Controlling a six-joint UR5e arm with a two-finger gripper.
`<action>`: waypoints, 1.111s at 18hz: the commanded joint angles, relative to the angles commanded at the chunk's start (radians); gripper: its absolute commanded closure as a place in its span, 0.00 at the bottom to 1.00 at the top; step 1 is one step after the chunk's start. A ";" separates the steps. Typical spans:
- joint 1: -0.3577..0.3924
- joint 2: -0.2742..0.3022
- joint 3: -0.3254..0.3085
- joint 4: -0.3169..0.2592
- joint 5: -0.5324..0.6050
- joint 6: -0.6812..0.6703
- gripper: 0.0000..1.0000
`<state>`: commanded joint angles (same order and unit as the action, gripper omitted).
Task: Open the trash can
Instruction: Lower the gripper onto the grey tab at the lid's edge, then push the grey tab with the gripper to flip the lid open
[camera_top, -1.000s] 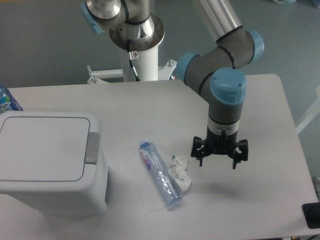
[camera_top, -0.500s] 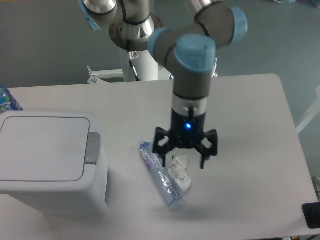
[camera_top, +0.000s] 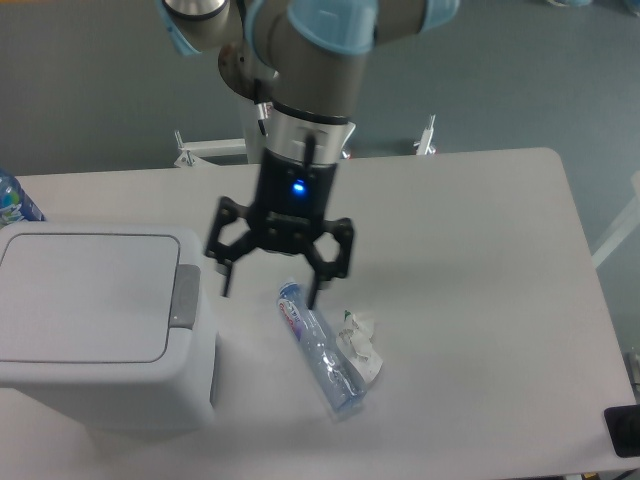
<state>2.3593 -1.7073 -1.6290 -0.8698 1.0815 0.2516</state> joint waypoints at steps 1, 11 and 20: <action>-0.003 -0.002 -0.009 0.000 0.005 0.000 0.00; -0.005 -0.058 0.052 0.009 0.021 0.002 0.00; -0.006 -0.061 0.040 0.011 0.023 0.005 0.00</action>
<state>2.3531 -1.7687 -1.5892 -0.8590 1.1045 0.2562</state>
